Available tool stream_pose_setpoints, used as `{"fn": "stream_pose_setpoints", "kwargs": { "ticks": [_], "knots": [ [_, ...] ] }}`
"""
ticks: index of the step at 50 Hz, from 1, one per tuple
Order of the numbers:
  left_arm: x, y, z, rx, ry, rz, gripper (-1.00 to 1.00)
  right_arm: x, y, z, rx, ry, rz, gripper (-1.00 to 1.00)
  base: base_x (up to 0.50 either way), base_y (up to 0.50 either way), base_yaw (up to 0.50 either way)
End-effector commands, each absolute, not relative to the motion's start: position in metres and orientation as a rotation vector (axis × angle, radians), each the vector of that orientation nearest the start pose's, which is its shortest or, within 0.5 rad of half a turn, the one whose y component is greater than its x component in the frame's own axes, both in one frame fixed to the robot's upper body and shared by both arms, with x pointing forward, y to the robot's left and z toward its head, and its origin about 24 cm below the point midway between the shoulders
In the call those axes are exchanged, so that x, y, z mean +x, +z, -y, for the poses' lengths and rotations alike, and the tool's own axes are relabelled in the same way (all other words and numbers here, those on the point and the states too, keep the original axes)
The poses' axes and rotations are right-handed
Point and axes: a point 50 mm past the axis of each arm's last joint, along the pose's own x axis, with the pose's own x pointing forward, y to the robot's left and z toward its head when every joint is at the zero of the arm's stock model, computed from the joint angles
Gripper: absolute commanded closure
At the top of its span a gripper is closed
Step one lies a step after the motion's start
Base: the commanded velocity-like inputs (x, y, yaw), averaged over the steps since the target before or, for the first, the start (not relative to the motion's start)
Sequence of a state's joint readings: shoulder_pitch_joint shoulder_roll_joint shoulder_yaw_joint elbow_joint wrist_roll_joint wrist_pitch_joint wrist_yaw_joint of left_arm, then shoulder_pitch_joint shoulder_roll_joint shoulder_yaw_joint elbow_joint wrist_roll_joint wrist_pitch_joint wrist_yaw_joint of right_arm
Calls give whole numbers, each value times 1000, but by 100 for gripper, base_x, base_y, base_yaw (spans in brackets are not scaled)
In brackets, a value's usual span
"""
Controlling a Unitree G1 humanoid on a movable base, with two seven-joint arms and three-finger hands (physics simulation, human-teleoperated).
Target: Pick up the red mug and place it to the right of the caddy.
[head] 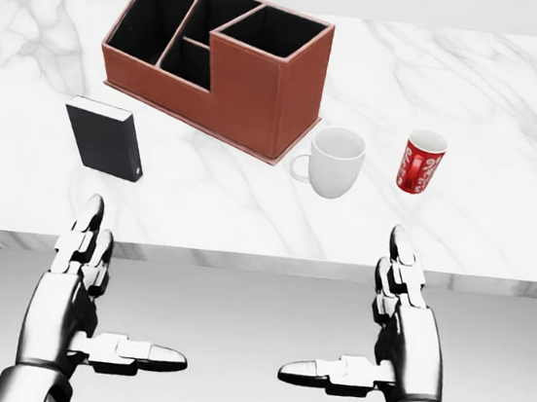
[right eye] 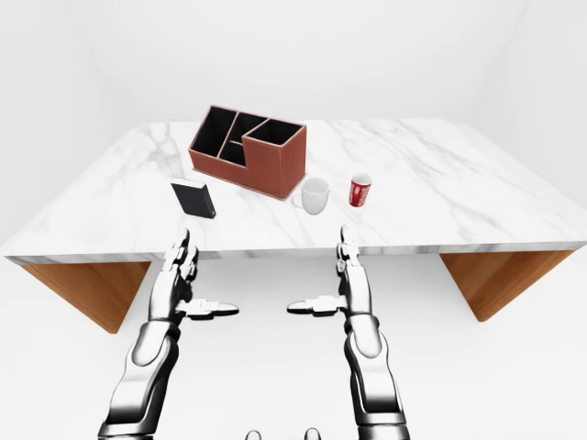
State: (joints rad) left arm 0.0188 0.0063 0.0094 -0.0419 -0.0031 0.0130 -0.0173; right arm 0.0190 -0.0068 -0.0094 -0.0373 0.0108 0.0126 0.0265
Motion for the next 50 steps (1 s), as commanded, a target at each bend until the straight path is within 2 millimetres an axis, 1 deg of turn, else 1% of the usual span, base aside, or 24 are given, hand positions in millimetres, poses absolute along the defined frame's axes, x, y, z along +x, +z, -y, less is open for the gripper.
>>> {"fn": "stream_pose_setpoints", "kwargs": {
  "ticks": [1,6,10,14,21,24,30,36,38,41,44,46,50],
  "knots": [
    [238,60,-156,20,-19,47,-100,239,55,156,-8,49,42,-100,0,0,0],
    [229,71,-156,19,-20,76,-100,231,67,159,2,49,64,-100,0,0,0],
    [218,86,-155,24,-21,140,-100,223,81,162,4,46,119,-100,0,0,0],
    [210,95,-154,31,-24,176,-100,216,90,164,2,46,157,-100,0,0,0],
    [194,115,-153,36,-27,256,-100,198,117,172,-3,30,268,-100,0,0,0],
    [192,118,-154,40,-23,265,-100,200,116,174,-7,19,267,-100,0,0,0],
    [182,128,-152,50,-28,305,-100,195,122,176,-32,-5,289,-100,0,0,0],
    [176,131,-150,57,-33,312,-100,181,136,176,-30,5,349,-100,0,0,0],
    [173,134,-149,59,-36,322,-100,181,138,177,-29,-1,358,-100,0,0,0],
    [177,129,-148,58,-35,304,-100,181,137,177,-37,-2,353,-100,0,0,0],
    [176,132,-149,56,-32,314,-100,185,132,177,-76,-22,324,-100,0,0,0],
    [175,132,-149,56,-31,316,-100,184,135,178,-58,-15,343,-100,0,0,0],
    [171,135,-149,57,-33,324,-100,184,136,177,-56,-12,346,-100,0,0,0]
  ]
}}
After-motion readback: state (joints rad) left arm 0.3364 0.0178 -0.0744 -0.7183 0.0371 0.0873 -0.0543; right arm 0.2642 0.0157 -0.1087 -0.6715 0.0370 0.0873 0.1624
